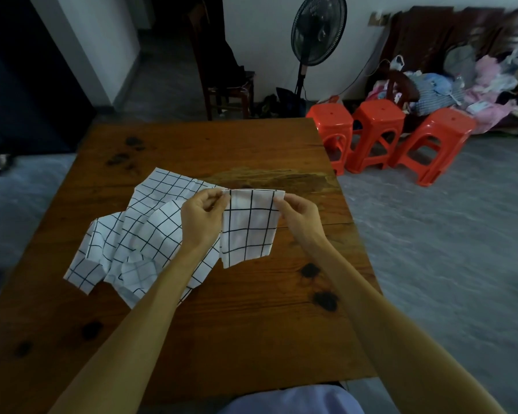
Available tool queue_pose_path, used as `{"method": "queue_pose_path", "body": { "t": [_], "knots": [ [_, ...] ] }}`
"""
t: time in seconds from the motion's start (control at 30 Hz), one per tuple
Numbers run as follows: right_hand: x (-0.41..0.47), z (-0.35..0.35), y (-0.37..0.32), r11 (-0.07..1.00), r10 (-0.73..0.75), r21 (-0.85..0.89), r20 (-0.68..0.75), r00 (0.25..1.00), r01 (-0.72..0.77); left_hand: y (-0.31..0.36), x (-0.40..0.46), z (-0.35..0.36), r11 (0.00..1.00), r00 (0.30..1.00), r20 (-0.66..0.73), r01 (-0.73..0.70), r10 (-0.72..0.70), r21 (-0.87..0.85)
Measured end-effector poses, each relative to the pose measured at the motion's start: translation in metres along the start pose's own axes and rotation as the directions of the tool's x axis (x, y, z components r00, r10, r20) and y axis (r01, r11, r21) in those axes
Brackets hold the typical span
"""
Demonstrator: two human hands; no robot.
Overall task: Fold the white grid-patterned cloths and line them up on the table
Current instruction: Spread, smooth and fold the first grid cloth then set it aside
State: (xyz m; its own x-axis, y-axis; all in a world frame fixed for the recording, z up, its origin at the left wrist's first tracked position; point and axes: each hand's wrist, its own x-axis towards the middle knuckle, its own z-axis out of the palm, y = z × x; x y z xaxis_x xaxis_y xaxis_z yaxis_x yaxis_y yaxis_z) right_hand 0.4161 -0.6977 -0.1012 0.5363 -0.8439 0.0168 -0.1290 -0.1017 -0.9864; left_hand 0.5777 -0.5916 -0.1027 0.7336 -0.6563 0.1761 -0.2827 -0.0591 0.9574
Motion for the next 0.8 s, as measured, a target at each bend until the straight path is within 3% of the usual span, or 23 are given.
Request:
{"method": "queue_pose_path", "body": {
  "t": [0.2,0.33,0.43,0.6,0.7,0.8],
  "knots": [
    [0.001,-0.002,0.006,0.996,-0.035,-0.085,-0.044,0.998,0.032,0.000,-0.008,0.001,1.000,1.000,0.024,0.021,-0.020,-0.019],
    [0.002,-0.003,0.013,0.981,-0.072,-0.184,-0.038,0.997,0.064,-0.010,-0.012,0.001,0.997,0.999,0.049,0.017,-0.021,0.069],
    [0.006,-0.006,0.010,0.936,-0.129,-0.333,-0.016,0.992,0.116,0.000,-0.008,0.005,0.978,0.988,0.124,-0.117,0.096,0.175],
    [0.008,0.003,0.003,0.846,-0.207,-0.477,0.114,0.972,0.236,0.025,0.001,0.028,0.902,0.903,0.365,-0.336,0.226,0.270],
    [0.010,0.008,-0.004,0.781,-0.216,-0.546,0.217,0.952,0.302,0.027,0.006,0.028,0.904,0.893,0.351,-0.369,0.281,0.216],
    [0.013,0.009,-0.007,0.786,-0.215,-0.539,0.221,0.951,0.303,0.029,0.009,0.030,0.892,0.904,0.328,-0.367,0.274,0.266]
  ]
}}
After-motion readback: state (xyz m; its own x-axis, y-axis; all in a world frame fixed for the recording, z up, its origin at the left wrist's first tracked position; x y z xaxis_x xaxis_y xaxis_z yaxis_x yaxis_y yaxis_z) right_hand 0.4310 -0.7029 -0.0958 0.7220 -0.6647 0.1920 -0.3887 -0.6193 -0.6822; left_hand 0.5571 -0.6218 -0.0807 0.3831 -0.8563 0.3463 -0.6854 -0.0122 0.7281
